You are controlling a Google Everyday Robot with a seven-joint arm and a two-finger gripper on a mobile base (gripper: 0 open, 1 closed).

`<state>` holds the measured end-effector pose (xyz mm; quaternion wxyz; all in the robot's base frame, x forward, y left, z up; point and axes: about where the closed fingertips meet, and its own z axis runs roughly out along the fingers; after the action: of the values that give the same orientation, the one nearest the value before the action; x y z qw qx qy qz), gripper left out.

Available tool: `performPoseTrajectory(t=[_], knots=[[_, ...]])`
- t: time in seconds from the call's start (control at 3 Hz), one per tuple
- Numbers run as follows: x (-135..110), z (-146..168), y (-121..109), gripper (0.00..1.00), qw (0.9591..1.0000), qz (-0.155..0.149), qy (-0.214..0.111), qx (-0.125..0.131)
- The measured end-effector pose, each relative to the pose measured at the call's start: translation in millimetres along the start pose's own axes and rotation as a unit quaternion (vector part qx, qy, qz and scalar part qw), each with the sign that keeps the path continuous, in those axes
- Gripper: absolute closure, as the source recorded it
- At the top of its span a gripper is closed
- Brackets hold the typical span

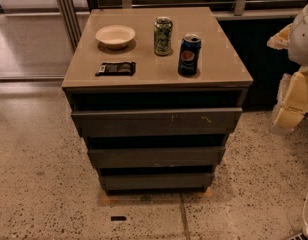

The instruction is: Open bottom drawer

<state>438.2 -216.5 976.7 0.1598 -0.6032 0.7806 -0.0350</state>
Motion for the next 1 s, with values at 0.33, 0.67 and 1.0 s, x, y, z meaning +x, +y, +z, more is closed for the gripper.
performPoseTrajectory(t=[0.33,0.67,1.0], knots=[[0.0,0.0,0.0,0.00,1.0000,0.000,0.000,0.000],[0.0,0.0,0.0,0.18,1.0000,0.000,0.000,0.000],[0.2,23.4,3.4,0.42,0.9998,0.005,-0.018,0.004]])
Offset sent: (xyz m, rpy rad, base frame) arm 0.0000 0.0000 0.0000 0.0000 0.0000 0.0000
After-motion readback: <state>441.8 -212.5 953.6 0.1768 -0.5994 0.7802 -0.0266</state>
